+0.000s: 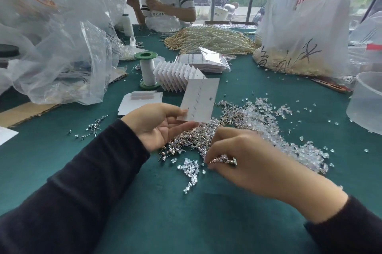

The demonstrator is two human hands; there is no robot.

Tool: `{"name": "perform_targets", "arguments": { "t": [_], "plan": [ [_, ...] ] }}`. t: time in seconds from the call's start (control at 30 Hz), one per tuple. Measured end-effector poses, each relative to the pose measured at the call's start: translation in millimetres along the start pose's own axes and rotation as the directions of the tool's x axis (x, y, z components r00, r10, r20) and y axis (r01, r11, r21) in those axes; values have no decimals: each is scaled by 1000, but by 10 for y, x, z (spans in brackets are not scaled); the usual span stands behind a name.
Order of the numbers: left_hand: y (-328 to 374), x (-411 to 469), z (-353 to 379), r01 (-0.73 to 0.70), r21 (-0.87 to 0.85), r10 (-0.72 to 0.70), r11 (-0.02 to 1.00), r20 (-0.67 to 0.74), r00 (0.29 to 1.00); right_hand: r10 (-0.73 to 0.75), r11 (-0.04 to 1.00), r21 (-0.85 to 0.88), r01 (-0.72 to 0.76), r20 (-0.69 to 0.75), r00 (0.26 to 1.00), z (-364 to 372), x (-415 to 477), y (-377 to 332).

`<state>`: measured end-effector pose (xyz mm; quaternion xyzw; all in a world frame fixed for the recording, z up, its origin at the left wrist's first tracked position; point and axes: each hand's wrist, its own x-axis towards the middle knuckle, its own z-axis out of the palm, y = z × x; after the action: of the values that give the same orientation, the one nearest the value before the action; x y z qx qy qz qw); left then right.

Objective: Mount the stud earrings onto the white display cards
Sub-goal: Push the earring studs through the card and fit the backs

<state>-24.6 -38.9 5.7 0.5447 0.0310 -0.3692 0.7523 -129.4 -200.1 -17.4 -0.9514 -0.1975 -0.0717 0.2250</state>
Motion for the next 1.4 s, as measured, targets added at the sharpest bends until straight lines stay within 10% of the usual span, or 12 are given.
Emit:
{"name": "perform_targets", "arguments": {
  "t": [0.8, 0.9, 1.07, 1.4],
  "plan": [
    [-115, -42, 128, -161, 134, 167, 978, -35, 985, 39, 999, -32, -36, 81, 996, 82, -2, -115],
    [-139, -33, 141, -221, 211, 240, 952, -69, 968, 38, 999, 10, -37, -142, 989, 36, 5, -129],
    [-254, -16, 213, -307, 419, 346, 854, -17, 938, 96, 995, 75, -63, -641, 762, -8, 44, -73],
    [-352, -23, 274, -427, 579, 499, 695, 40, 866, 156, 984, 174, -50, -676, 721, 122, 132, -18]
  ]
}}
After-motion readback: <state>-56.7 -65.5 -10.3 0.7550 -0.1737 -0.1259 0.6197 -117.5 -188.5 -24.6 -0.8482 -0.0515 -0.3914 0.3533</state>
